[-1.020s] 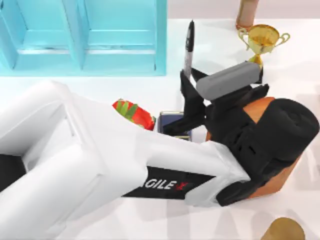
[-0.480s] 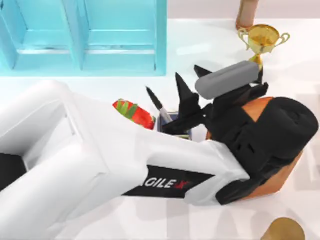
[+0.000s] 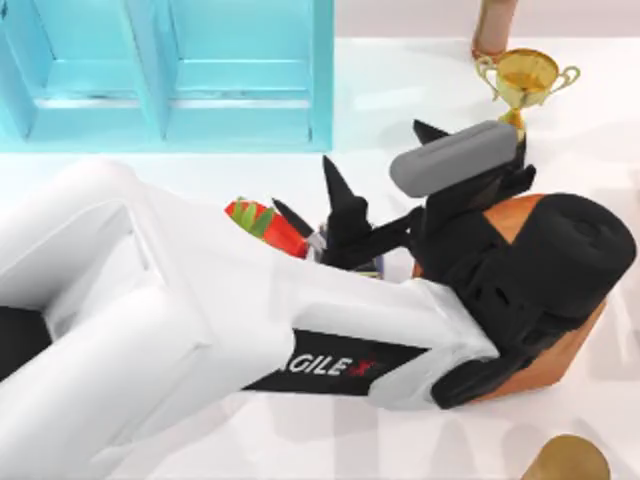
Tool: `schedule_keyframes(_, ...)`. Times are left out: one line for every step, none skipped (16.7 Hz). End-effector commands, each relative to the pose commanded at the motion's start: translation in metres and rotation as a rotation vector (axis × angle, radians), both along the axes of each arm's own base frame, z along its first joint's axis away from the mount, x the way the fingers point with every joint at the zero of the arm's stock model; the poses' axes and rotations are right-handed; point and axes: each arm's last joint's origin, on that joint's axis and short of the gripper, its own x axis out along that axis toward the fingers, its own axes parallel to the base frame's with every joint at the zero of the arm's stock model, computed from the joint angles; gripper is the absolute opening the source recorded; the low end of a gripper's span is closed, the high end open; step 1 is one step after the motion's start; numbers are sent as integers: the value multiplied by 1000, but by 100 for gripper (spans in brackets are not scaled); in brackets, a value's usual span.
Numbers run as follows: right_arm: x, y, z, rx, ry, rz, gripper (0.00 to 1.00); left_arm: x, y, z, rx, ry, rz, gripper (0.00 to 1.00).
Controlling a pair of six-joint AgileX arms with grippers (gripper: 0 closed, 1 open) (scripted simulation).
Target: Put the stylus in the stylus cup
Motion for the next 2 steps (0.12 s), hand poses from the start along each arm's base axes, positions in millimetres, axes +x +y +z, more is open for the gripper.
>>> schedule_keyframes(0,0,0,0,0,0,100,0,0,0,0,0,0,100)
schedule_keyframes(0,0,0,0,0,0,100,0,0,0,0,0,0,100)
